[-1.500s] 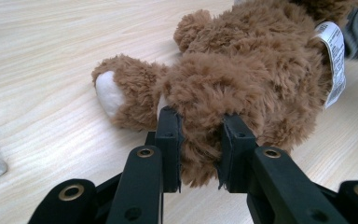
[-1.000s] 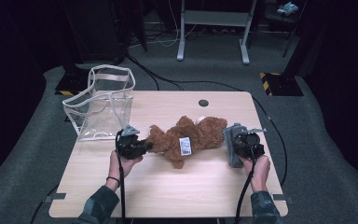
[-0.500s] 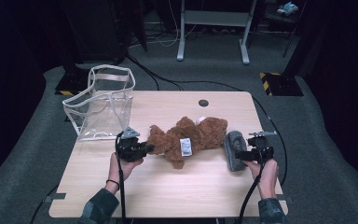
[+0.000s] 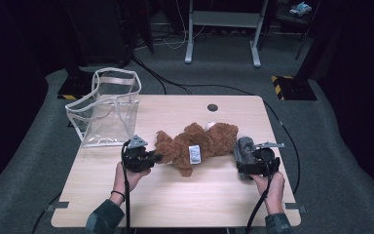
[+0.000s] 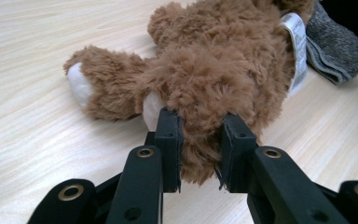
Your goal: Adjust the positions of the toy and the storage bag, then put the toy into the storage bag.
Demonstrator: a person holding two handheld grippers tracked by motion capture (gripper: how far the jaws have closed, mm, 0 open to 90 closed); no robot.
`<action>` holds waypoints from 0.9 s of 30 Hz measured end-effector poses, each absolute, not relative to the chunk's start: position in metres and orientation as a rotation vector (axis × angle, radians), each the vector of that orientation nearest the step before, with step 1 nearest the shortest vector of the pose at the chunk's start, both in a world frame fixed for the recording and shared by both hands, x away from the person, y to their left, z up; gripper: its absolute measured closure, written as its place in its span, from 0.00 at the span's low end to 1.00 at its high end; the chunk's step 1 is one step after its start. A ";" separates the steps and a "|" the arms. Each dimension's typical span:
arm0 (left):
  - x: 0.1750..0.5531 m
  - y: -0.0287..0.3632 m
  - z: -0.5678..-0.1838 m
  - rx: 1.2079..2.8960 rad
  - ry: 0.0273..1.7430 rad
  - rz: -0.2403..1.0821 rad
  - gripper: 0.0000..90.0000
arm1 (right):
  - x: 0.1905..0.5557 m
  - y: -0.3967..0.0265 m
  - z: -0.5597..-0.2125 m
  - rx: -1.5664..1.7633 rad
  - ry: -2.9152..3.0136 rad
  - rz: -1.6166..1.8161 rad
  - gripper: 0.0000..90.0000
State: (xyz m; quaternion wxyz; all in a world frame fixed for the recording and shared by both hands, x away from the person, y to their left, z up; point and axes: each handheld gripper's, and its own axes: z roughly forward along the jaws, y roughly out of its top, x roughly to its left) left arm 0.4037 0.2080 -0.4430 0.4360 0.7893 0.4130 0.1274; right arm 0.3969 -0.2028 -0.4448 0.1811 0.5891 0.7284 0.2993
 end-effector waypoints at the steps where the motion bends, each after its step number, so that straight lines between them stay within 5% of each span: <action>1: 0.402 0.207 -0.443 1.955 1.024 0.310 0.81 | 0.397 -0.202 -0.445 1.658 2.062 0.852 0.00; 9: 0.386 0.195 -0.444 1.989 0.958 0.246 0.77 | 0.396 -0.191 -0.439 1.614 2.085 0.901 0.00; 14: 0.385 0.196 -0.438 1.977 0.953 0.241 0.50 | 0.398 -0.181 -0.435 1.599 2.098 0.909 0.00; 18: 0.390 0.200 -0.430 1.960 0.967 0.284 0.42 | 0.400 -0.177 -0.433 1.579 2.110 0.913 0.00; 23: 0.401 0.202 -0.425 1.938 0.972 0.306 0.42 | 0.406 -0.171 -0.420 1.552 2.098 0.943 0.00; 27: 0.406 0.195 -0.426 1.958 0.929 0.263 0.58 | 0.412 -0.169 -0.412 1.547 2.076 0.952 0.00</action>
